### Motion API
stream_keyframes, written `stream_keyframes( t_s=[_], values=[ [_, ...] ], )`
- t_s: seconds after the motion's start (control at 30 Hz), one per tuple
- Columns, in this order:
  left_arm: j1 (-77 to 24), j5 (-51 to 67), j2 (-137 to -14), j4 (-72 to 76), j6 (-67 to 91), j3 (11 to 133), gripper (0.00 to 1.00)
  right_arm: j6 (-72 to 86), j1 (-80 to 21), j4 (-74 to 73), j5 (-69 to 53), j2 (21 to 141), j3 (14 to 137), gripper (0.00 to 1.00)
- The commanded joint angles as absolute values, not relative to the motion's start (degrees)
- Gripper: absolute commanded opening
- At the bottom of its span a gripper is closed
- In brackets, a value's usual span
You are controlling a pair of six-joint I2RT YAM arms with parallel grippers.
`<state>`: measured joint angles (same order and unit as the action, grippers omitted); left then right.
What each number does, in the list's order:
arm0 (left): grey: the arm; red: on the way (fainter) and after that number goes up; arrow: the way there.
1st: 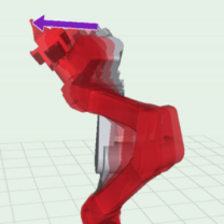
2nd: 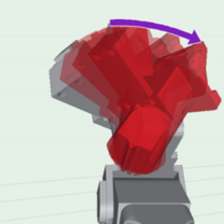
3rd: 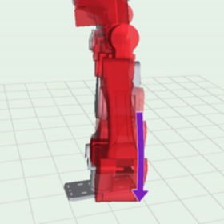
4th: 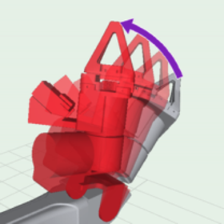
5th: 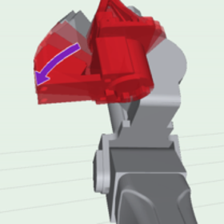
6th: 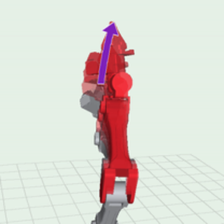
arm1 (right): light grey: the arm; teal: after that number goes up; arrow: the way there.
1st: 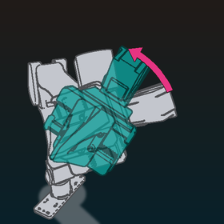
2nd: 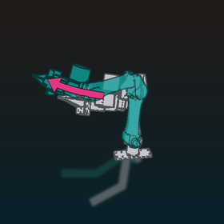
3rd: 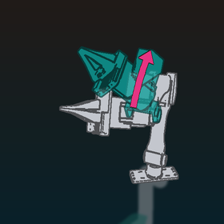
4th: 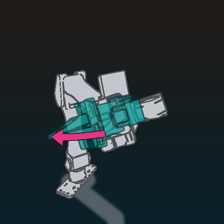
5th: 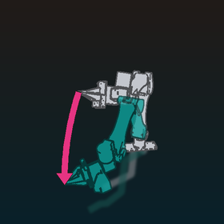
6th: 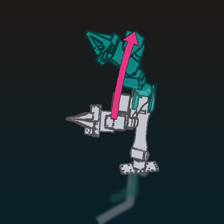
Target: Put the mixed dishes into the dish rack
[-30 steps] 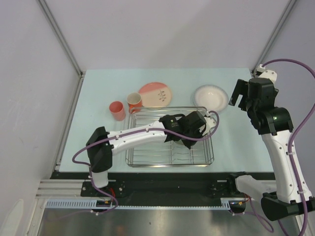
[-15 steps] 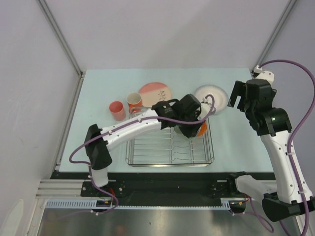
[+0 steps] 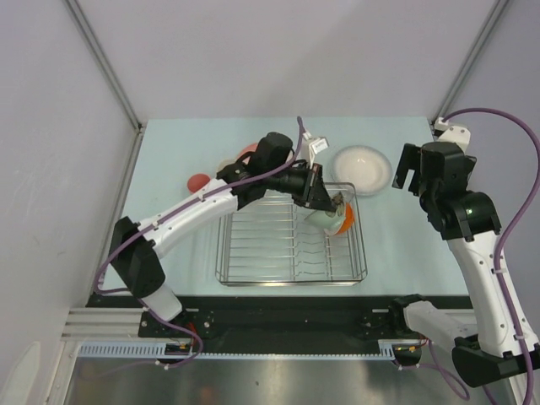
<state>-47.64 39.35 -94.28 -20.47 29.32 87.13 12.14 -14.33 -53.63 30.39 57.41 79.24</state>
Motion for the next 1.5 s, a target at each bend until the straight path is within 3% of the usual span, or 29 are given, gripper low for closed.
stream_keyframes(
  t_s=[0.0,0.33,0.7,1.0,1.47],
  values=[
    [-48.4,39.1,-90.1,-2.9,43.9,87.4,0.00,11.7,-14.6,-51.2,32.1,57.3,79.2,1.00],
    [-59.0,16.3,-93.1,-8.3,60.2,88.8,0.00,12.0,-14.2,-51.2,31.1,58.4,79.2,1.00],
    [-60.7,13.9,-94.1,-0.2,70.0,79.1,0.00,12.2,-12.9,-51.6,30.2,58.9,79.2,1.00],
    [-61.9,8.0,-96.8,-1.3,74.8,77.2,0.00,12.0,-12.7,-51.9,30.9,59.3,79.2,1.00],
    [-60.7,10.0,-96.6,-1.5,84.2,71.8,0.00,12.2,-12.7,-51.7,29.4,61.3,79.2,1.00]
  ],
)
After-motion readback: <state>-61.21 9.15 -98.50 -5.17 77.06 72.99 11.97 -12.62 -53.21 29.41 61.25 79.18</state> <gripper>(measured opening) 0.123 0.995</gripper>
